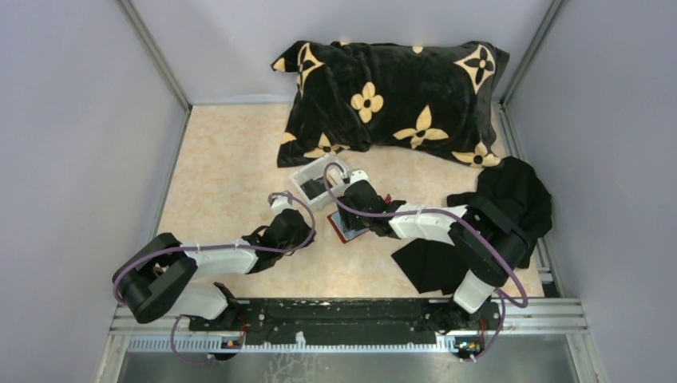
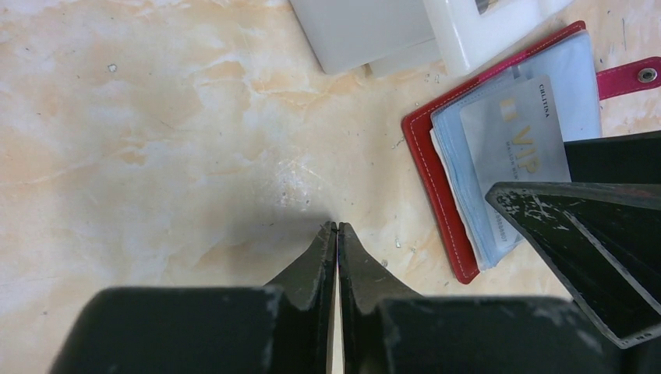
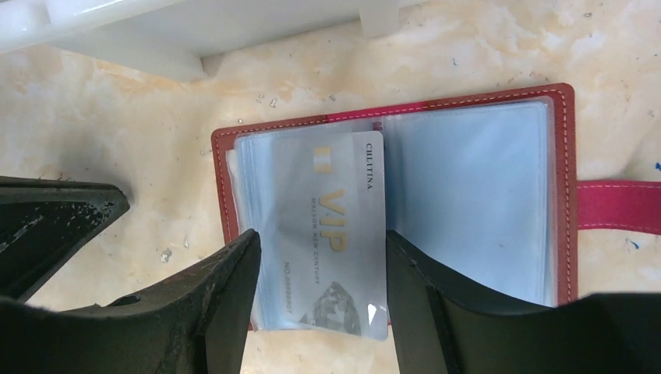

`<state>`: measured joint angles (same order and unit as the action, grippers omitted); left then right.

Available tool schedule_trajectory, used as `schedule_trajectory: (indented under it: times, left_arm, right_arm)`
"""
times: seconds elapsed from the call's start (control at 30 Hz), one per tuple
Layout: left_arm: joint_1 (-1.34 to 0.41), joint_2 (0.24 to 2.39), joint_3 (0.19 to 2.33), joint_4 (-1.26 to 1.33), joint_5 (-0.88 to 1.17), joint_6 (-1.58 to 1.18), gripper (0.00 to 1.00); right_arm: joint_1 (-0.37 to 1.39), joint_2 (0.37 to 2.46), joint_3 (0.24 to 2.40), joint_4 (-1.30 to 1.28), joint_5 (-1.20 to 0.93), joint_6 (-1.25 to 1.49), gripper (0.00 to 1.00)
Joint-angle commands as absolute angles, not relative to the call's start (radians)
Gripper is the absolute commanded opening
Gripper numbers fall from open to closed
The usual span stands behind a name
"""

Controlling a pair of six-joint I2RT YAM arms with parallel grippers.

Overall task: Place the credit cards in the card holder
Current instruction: Insert the credit card into the card holder.

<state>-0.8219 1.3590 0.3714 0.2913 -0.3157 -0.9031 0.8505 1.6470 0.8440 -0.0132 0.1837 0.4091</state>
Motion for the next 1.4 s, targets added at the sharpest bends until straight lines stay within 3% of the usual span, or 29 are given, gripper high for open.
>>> schedule_trajectory:
  times: [0.0, 0.33, 0.6, 1.37]
  left_arm:
    - [-0.822, 1.375, 0.329, 0.176, -0.272, -0.9, 0.09]
    - [-0.821, 1.374, 0.33, 0.196, -0.249, -0.91, 0.07]
    - [-0.822, 1.378, 0.333, 0.196, -0.241, -0.912, 0.06]
    - [-0.822, 1.505, 0.415, 0.264, -0.204, -0.878, 0.06]
  right_arm:
    - [0.854, 1.568, 0.837, 0.0, 0.197, 0.389, 0.58]
    - [0.854, 1.538, 0.809, 0.021, 0.228, 0.391, 0.57]
    - [0.845, 1.565, 0.817, 0.049, 0.19, 0.406, 0.34]
    - [0.819, 1.608, 0.801, 0.119, 0.08, 0.426, 0.38]
